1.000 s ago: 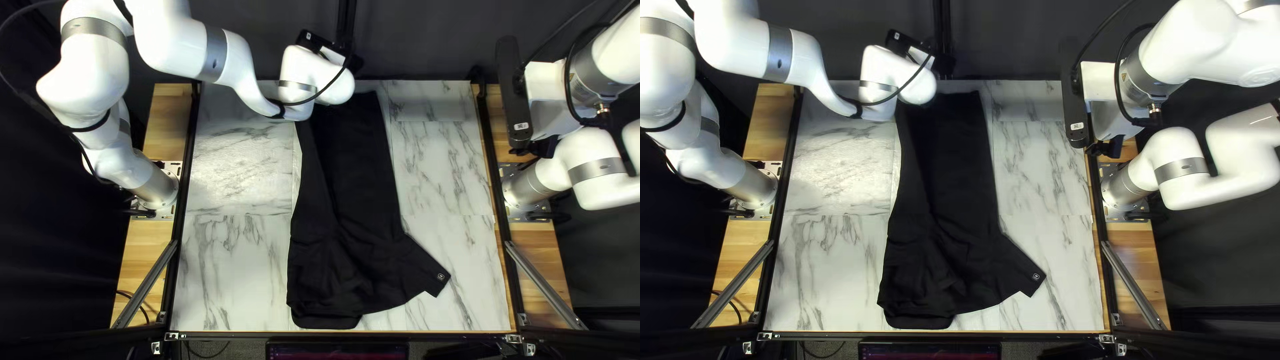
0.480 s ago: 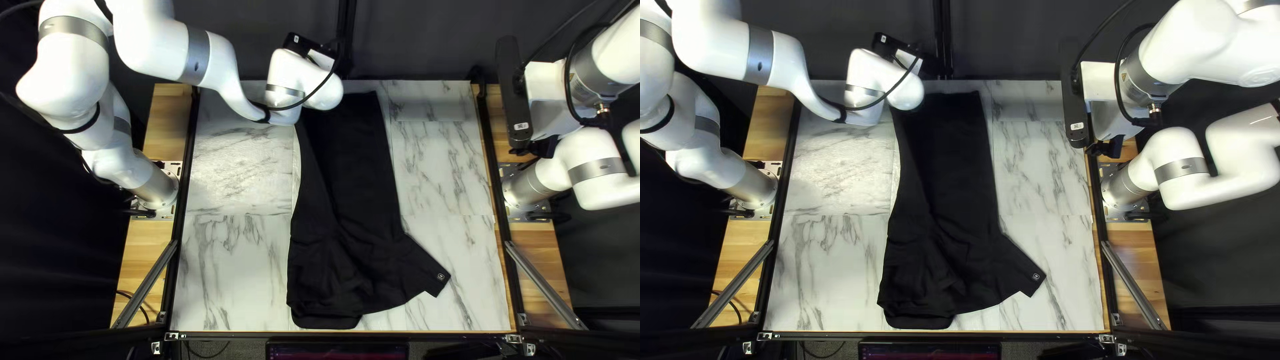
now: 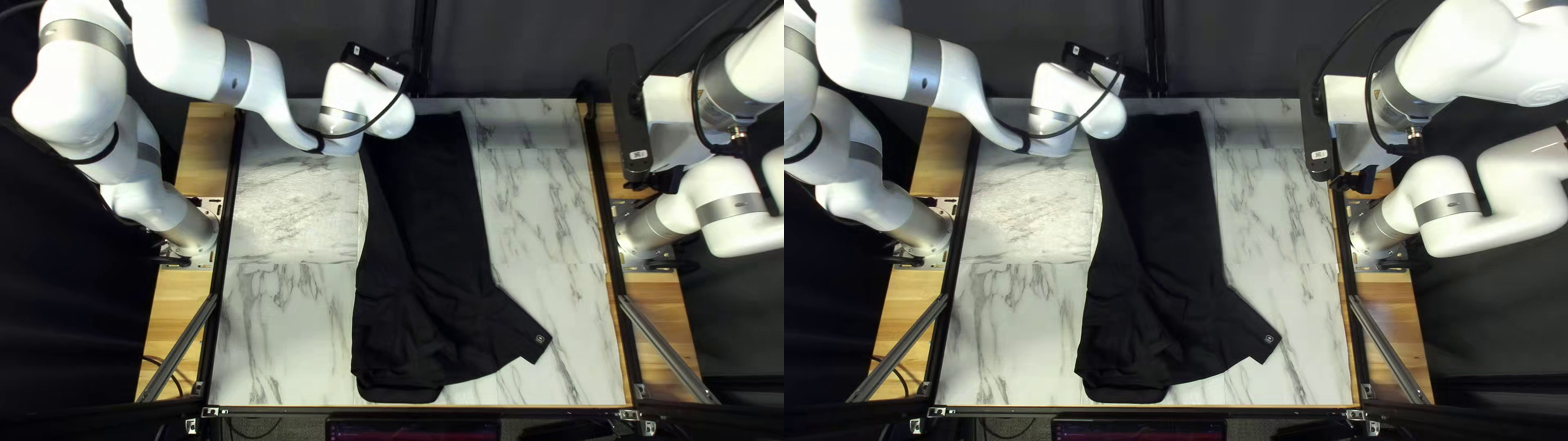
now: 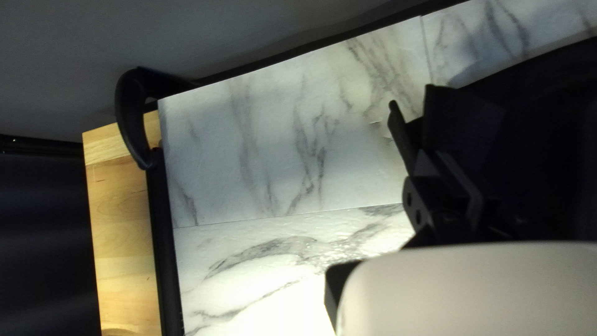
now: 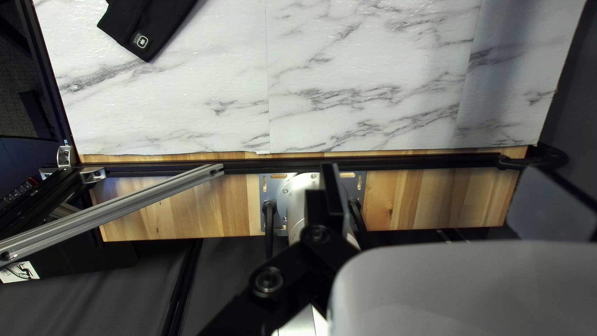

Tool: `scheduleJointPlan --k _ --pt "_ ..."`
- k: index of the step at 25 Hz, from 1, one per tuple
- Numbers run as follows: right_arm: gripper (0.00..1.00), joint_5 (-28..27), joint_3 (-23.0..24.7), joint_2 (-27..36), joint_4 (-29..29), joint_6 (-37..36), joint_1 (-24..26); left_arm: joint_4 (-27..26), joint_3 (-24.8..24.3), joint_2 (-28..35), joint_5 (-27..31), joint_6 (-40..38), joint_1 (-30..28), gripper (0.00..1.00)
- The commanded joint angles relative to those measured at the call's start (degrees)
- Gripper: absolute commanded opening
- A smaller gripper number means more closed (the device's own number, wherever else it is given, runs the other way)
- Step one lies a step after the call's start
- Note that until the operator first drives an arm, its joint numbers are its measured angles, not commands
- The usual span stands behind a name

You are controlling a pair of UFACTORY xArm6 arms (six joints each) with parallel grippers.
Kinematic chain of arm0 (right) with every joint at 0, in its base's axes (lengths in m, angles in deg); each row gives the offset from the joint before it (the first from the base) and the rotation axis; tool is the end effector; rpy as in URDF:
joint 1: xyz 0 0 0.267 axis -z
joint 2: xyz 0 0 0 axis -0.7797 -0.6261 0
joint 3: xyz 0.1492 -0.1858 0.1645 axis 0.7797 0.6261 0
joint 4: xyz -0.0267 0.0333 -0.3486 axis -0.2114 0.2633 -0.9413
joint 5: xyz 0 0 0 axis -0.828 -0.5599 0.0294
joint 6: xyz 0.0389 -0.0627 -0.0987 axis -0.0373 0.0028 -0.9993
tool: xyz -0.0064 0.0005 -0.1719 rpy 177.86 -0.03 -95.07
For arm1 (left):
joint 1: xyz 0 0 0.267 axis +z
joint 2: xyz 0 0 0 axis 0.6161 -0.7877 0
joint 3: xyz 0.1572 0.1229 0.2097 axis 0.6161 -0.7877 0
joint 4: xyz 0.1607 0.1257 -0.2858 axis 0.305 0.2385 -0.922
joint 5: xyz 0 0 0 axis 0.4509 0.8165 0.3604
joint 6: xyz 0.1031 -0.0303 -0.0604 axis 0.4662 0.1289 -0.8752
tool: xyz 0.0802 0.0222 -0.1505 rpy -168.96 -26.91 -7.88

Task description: Fold t-shirt

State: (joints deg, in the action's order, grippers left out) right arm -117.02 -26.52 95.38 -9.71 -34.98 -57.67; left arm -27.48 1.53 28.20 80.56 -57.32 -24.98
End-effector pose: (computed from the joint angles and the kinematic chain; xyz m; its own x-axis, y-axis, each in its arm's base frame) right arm 0.2255 0.0025 0.3738 0.9974 0.0276 0.0669 0.0225 -0.9969 0.0757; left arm 0.3813 0.2395 0.1634 0.3032 0.8189 0.4874 0.9110 -0.0991 -0.4002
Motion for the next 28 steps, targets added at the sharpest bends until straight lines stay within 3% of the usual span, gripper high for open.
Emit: scheduleJointPlan --k 1,28 --pt "1.0 0.0 0.0 0.0 0.0 0.0 0.0 0.23 0.75 0.1 0.73 0.23 -0.58 0.0" --pt "1.0 0.0 0.0 0.0 0.0 0.0 0.0 1.72 2.94 2.84 4.51 2.87 -2.82 0.0"
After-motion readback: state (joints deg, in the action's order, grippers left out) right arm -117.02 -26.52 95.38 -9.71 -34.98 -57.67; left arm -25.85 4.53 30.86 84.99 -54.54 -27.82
